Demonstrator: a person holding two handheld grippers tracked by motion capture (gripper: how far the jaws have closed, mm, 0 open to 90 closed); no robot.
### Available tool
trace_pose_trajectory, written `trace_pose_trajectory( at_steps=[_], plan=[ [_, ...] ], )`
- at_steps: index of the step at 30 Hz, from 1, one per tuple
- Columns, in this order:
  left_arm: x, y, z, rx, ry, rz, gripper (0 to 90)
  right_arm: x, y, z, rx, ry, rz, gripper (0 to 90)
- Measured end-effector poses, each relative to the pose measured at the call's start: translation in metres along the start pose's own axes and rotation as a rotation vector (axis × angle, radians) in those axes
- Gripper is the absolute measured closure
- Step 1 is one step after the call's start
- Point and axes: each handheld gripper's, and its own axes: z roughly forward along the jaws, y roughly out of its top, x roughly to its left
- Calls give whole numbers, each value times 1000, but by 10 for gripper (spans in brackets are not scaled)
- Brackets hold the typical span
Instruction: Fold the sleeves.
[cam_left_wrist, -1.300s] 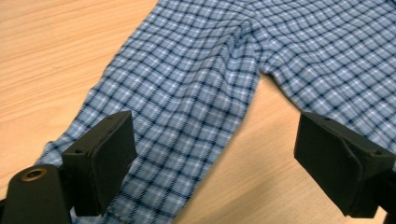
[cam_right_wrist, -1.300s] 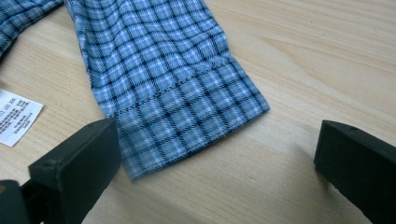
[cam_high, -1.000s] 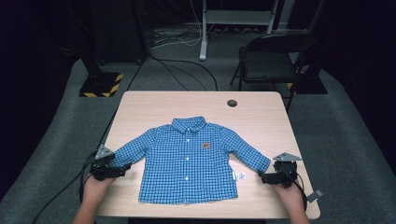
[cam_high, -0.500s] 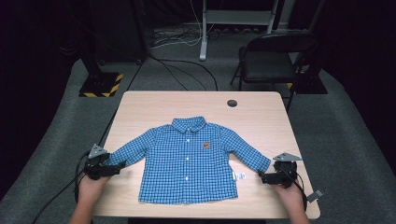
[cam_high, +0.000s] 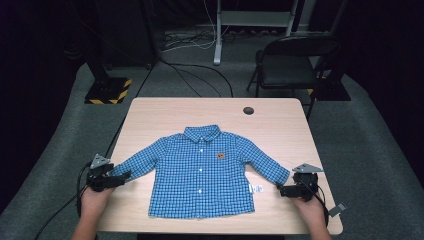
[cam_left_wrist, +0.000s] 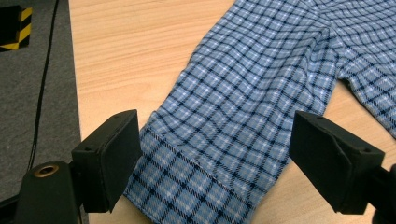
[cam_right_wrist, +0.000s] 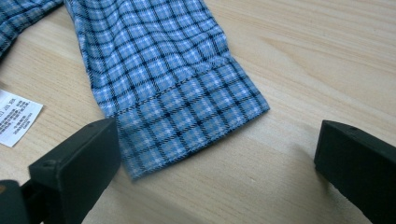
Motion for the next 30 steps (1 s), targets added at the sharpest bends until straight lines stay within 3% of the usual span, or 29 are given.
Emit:
trace_pose_trajectory(
  at_steps=[13,19,30],
  plan=[
    [7,4,6,27,23,1,173,0,0,0,0,-1,3,0],
    [13,7,8,35,24,-21,173,0,0,0,0,-1,3,0],
    [20,13,9,43,46,-3,173,0,0,0,0,-3,4,0]
  ],
)
